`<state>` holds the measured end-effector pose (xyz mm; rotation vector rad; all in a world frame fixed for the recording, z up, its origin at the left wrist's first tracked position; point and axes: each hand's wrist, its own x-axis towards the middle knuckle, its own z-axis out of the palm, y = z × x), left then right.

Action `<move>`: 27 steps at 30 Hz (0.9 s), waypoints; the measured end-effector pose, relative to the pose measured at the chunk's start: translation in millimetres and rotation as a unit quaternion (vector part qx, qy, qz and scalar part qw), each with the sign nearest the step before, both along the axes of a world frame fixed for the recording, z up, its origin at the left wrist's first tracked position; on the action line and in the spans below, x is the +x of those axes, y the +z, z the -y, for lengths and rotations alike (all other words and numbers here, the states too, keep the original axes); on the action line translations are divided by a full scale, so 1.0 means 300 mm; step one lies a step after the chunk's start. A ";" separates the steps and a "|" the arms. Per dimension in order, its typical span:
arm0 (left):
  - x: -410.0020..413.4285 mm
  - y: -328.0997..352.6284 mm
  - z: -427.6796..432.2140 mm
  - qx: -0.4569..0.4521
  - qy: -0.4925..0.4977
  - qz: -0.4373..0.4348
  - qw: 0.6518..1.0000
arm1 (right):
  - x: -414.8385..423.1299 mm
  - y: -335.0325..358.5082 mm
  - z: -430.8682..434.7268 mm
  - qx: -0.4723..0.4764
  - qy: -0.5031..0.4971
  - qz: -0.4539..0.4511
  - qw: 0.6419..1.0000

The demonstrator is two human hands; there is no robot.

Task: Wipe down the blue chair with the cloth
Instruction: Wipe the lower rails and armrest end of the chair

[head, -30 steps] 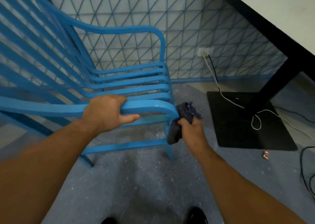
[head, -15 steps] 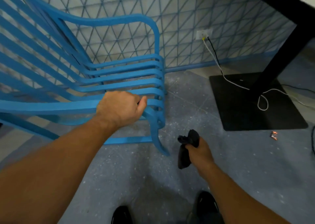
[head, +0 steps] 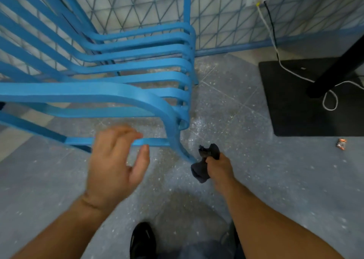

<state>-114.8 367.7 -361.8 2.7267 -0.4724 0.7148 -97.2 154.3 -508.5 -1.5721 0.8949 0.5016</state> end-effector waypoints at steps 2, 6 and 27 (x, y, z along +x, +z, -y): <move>-0.018 -0.153 -0.023 0.043 0.012 -0.162 0.986 | 0.005 -0.019 -0.003 -0.023 0.012 0.002 1.000; 0.087 -0.319 -0.024 0.114 0.040 -0.353 0.928 | 0.012 -0.066 -0.012 -0.084 0.008 0.014 0.996; 0.298 -0.470 0.087 0.300 0.040 -0.543 0.784 | 0.122 -0.115 -0.162 0.059 0.050 0.124 0.989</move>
